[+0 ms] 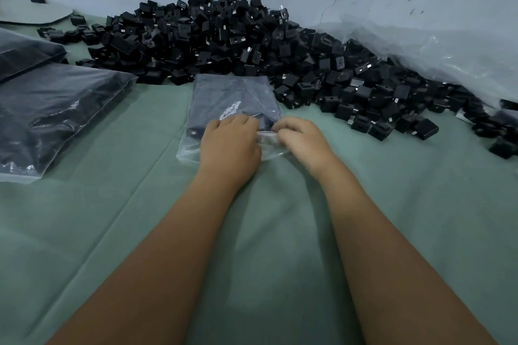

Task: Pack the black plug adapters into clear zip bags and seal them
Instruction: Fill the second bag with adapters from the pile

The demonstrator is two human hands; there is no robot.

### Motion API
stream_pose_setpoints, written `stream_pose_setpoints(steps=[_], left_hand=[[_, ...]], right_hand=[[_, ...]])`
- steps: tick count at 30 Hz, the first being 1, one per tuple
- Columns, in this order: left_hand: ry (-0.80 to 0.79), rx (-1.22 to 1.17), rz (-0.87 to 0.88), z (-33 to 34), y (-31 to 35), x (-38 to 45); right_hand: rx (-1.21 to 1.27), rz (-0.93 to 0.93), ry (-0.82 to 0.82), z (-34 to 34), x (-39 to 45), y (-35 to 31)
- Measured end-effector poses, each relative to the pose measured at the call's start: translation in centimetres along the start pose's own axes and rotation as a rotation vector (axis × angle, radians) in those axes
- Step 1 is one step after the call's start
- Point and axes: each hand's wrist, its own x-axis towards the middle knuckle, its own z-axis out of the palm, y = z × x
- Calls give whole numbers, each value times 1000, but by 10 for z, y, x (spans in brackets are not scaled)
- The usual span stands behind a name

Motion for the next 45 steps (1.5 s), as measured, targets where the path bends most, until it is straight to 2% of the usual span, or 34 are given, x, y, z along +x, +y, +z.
stream_pose_setpoints(steps=[1, 2, 3, 4, 5, 6, 10, 11, 14, 16, 21, 29, 33, 36, 41, 45], left_hand=[[7, 2, 1, 2, 0, 0], [15, 2, 3, 3, -1, -1], [20, 2, 5, 4, -1, -1], [27, -5, 5, 5, -1, -1], [32, -11, 2, 5, -1, -1], [39, -18, 1, 4, -1, -2], [52, -60, -10, 5, -1, -1], [55, -70, -11, 6, -1, -1], [61, -78, -8, 7, -3, -1], [53, -65, -8, 7, -3, -1], [34, -83, -22, 6, -2, 0], [67, -95, -24, 6, -1, -2], [57, -105, -30, 4, 0, -3], [55, -98, -17, 5, -1, -3], [48, -85, 69, 2, -4, -4], [-9, -141, 29, 2, -6, -3]], right_hand=[[173, -22, 76, -7, -2, 3], [258, -42, 238, -13, -2, 7], [217, -56, 436, -21, -1, 12], [75, -40, 621, -28, 3, 17], [-98, 2, 728, -36, 7, 22], [-256, 61, 730, -42, 12, 28], [-660, 293, 399, -55, 25, 46], [-708, 293, 400, -54, 26, 49], [-736, 181, 569, -50, 29, 51], [-646, 139, 597, -50, 28, 53], [-246, 77, 558, -51, 17, 48], [396, -1, 583, -11, -10, 9], [448, -27, 593, 9, -25, -8], [474, -113, 487, 18, -38, -18], [186, -327, 302, 21, -51, -20], [-219, -316, 315, 21, -50, -16]])
